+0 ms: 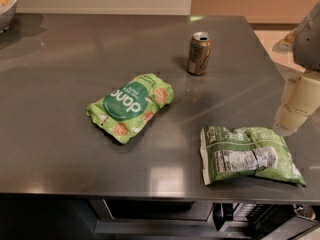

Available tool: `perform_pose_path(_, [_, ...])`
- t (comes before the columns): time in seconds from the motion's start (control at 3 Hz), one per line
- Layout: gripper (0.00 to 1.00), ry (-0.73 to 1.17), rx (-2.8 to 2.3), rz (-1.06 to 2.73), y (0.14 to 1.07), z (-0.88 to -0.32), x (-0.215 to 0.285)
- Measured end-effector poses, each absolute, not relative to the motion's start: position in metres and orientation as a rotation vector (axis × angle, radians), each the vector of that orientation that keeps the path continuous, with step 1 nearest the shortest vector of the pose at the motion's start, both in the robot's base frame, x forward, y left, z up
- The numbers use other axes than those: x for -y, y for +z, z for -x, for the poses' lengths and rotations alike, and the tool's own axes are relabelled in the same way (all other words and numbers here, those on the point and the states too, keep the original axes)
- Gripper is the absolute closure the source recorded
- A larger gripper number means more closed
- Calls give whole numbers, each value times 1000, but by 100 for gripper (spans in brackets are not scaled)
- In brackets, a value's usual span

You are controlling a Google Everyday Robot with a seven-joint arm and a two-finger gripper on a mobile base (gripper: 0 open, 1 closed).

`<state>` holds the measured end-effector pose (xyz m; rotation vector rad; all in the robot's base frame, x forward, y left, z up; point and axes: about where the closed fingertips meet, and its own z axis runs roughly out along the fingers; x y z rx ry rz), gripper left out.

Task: Move orange can near green jalapeno chip bag

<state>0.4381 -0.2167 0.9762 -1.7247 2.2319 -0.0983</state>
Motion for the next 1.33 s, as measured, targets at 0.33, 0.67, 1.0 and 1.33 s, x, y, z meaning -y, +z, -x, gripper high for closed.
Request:
perform_pose_path(0.33, [0, -98, -2232, 1725, 976, -438, 217])
perform_pose_path(0.67, [0, -63, -2235, 1703, 977, -458, 217])
perform_pose_path(1.0, [0, -16, -2243, 1655, 972, -500, 218])
perform_pose_path(1.33, [0, -2, -2244, 1612, 964, -544, 214])
